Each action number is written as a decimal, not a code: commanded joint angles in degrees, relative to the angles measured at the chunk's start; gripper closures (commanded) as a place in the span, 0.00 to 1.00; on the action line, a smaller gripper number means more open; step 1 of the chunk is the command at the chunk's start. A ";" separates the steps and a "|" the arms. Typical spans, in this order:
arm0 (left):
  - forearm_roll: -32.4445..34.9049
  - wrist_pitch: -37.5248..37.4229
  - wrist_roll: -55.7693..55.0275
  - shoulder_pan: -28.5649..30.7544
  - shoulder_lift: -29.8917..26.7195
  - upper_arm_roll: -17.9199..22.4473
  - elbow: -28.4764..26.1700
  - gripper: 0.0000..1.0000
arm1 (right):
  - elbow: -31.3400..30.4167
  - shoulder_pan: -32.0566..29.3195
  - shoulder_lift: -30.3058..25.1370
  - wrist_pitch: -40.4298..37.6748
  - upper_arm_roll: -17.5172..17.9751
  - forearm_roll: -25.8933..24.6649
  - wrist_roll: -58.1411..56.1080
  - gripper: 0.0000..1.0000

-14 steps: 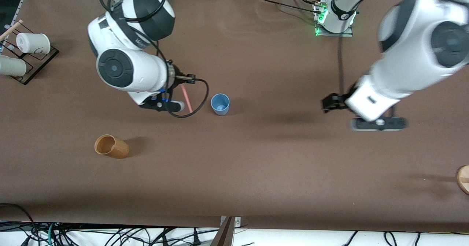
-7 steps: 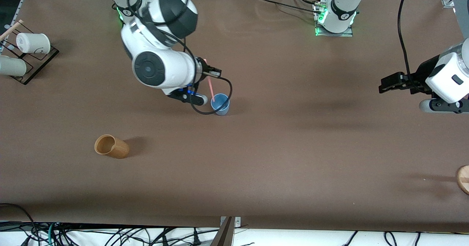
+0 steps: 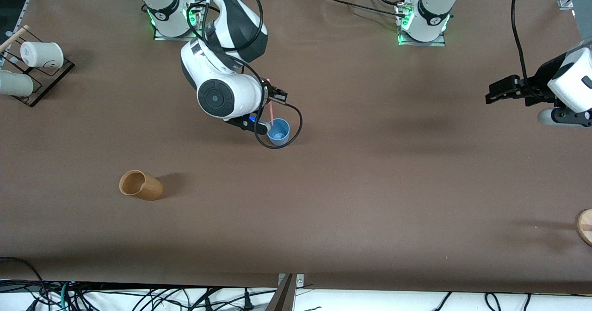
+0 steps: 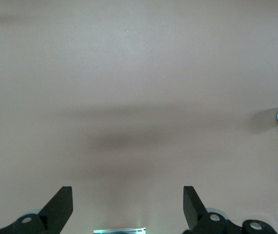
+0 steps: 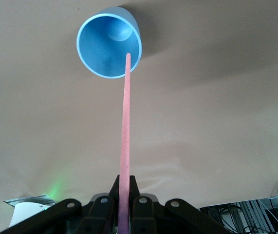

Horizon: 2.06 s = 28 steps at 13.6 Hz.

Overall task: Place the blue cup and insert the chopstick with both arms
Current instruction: 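Lower the pink chopstick into the blue cup with the right gripper, then open the right gripper and withdraw it from the blue cup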

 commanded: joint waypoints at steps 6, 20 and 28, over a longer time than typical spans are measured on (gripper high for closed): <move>1.23 6.86 1.62 -0.45 -6.88 -0.97 -10.55 0.00 | -1.09 -0.36 0.52 6.23 -0.17 1.29 -0.01 0.00; 2.02 8.46 3.38 -0.54 -7.94 -1.05 -12.75 0.00 | -0.73 -8.68 -17.31 -0.44 -15.47 -18.38 -37.67 0.00; 2.20 8.46 3.47 -0.37 -7.94 -0.97 -12.58 0.00 | -16.90 -29.45 -37.97 -1.69 -2.99 -30.52 -57.06 0.00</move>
